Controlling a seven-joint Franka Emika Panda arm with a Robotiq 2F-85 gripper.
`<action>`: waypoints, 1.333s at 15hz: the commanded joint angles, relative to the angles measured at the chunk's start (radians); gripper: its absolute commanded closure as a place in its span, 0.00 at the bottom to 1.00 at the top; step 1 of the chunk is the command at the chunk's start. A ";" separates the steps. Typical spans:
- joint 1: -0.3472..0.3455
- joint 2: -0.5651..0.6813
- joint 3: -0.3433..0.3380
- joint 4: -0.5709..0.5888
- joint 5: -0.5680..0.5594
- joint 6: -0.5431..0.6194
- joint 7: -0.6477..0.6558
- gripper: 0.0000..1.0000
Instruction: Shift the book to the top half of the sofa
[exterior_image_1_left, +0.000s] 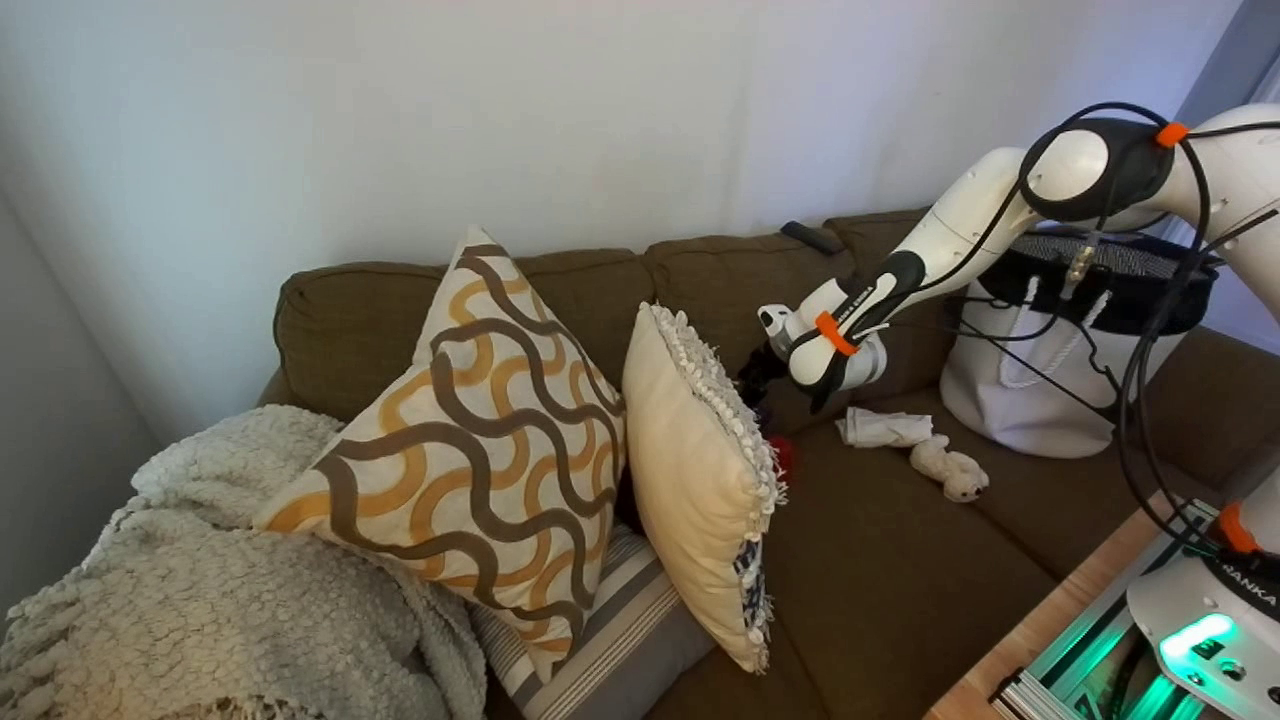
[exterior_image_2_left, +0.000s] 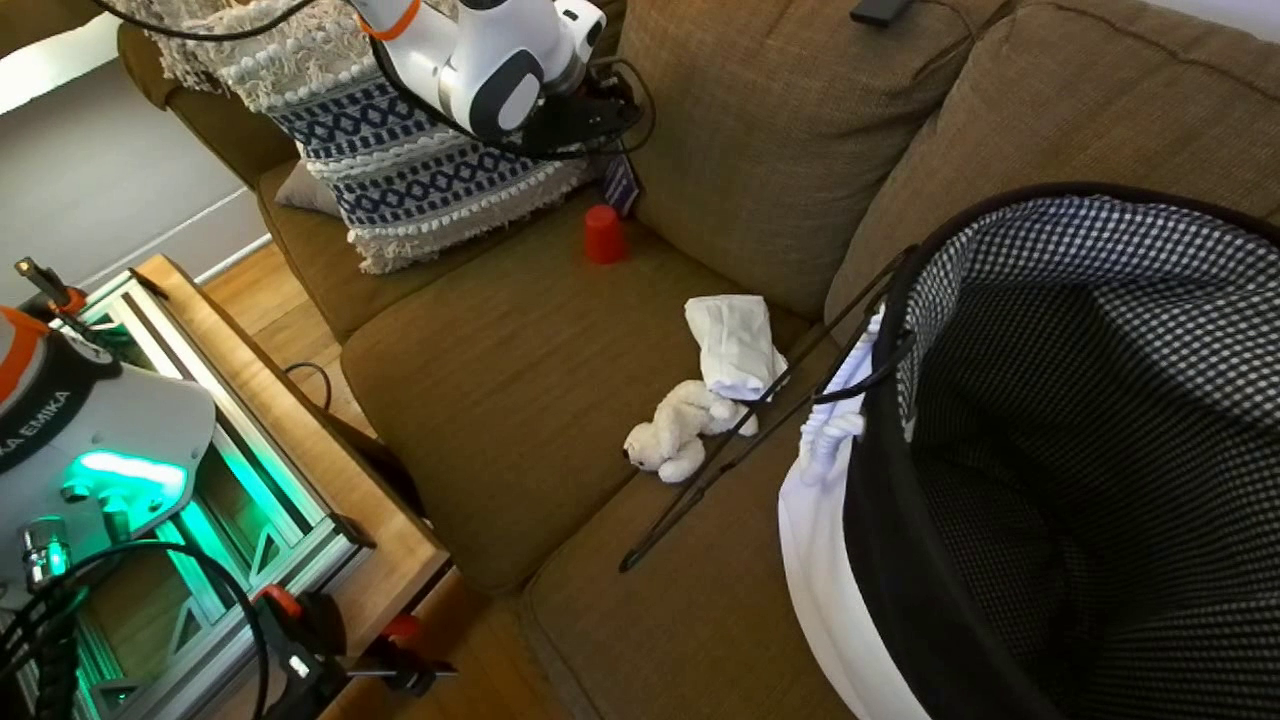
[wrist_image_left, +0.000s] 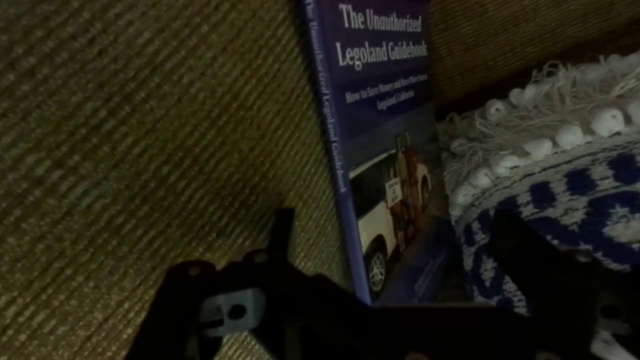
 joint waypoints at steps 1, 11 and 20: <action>-0.066 0.115 0.060 0.126 -0.127 -0.113 0.075 0.26; -0.121 0.108 0.119 0.142 -0.143 -0.148 0.086 0.99; -0.441 -0.050 0.425 -0.069 -0.148 -0.402 -0.122 0.97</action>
